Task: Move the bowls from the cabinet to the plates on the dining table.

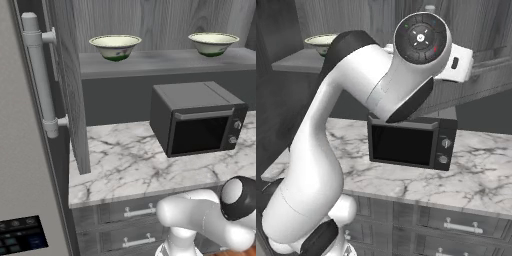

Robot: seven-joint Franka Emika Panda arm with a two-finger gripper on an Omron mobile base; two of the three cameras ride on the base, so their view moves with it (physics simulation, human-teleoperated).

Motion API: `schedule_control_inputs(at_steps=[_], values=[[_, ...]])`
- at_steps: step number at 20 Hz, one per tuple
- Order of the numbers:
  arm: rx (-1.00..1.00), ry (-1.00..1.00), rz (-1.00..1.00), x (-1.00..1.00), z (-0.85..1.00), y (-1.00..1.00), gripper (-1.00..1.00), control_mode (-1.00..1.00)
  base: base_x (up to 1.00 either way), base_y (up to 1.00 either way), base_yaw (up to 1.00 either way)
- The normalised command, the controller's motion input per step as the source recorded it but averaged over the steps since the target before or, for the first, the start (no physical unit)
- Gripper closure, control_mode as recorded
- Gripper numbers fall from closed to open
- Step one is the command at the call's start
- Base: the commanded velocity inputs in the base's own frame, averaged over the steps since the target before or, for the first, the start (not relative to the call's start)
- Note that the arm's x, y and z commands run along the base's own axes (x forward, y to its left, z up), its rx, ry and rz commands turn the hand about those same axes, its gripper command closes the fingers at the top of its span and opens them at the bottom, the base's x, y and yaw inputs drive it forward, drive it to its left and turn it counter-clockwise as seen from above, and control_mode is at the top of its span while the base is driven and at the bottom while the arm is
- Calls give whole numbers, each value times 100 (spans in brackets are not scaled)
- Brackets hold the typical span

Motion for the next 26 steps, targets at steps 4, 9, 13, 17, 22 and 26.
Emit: schedule_control_inputs(at_steps=[4, 9, 13, 17, 22, 26], values=[[0, 0, 0, -39, 0, -16, 100, -100, 0, 0, 0], [0, 0, 0, 0, 0, 0, 100, -100, 0, 0, 0], [0, 5, 0, 3, 0, 7, -100, -100, 0, 0, 0], [0, 0, 0, -19, 3, 18, -100, -100, 0, 0, 0], [-1, 0, 0, -67, 17, 49, -100, -100, 0, 0, 0], [-12, -1, 0, -50, 10, 67, -100, -100, 0, 0, 0]])
